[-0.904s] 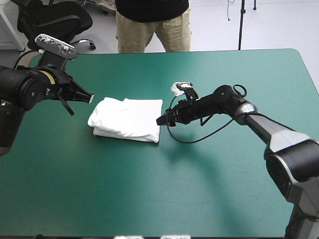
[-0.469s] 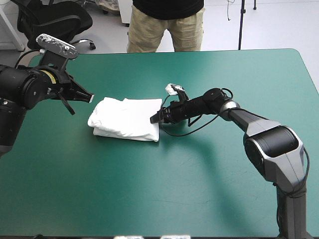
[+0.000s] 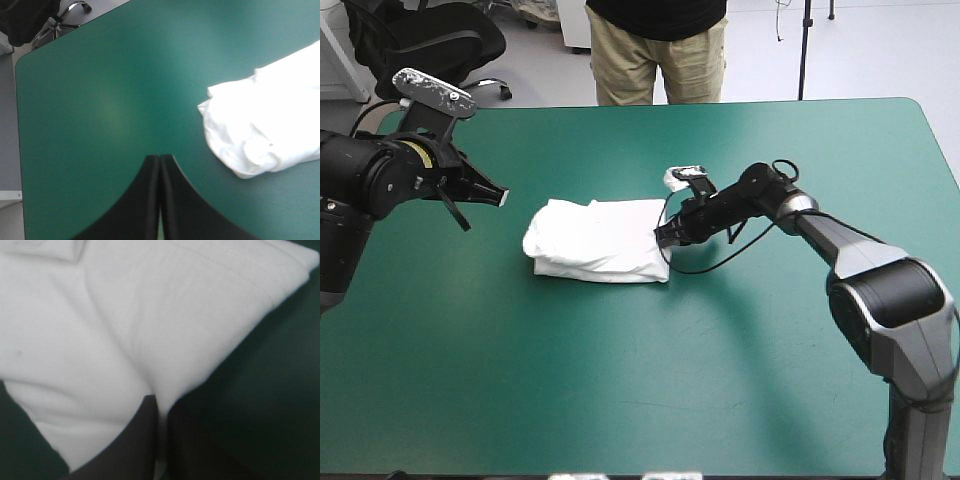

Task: Fold the cloth

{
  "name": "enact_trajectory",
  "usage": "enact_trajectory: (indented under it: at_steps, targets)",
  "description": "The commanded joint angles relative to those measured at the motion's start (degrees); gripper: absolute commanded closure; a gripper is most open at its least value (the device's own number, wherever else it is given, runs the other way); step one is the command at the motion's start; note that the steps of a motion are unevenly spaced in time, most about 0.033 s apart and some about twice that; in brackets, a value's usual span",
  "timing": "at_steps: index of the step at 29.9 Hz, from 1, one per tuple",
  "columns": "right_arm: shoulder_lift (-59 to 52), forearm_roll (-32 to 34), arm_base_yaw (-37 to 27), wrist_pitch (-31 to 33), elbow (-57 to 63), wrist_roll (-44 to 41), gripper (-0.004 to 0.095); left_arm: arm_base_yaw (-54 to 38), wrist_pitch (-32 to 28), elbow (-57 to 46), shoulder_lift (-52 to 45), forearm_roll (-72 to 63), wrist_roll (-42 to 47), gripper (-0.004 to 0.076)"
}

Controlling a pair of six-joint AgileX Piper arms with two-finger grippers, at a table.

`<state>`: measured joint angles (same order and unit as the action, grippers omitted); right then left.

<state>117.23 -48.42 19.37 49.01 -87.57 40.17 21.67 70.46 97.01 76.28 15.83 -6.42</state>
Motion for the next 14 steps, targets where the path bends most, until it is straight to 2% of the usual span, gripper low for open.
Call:
enact_trajectory:
  at_steps: [1, 5, 10, 14]
  targets:
    - [-10.8, 3.5, -4.7, -5.6, 5.4, -1.1, 0.0905, 0.1, 3.6, 1.6, -1.4, 0.8, 0.6, 0.0741]
    - [-22.6, 9.5, -13.5, -6.7, 16.8, -1.8, 0.0904, 0.1, 3.6, 1.6, -1.4, 0.8, 0.5, 0.0741]
    - [-35.6, 21.0, -27.9, -8.7, 29.3, -8.8, 0.0904, 0.1, 3.6, 1.6, -1.4, 0.8, 0.5, 0.0741]
    - [-41.6, 23.8, -39.0, -7.4, 32.2, -10.8, 0.0907, 0.1, 3.6, 1.6, -1.4, 0.8, 0.1, 0.0741]
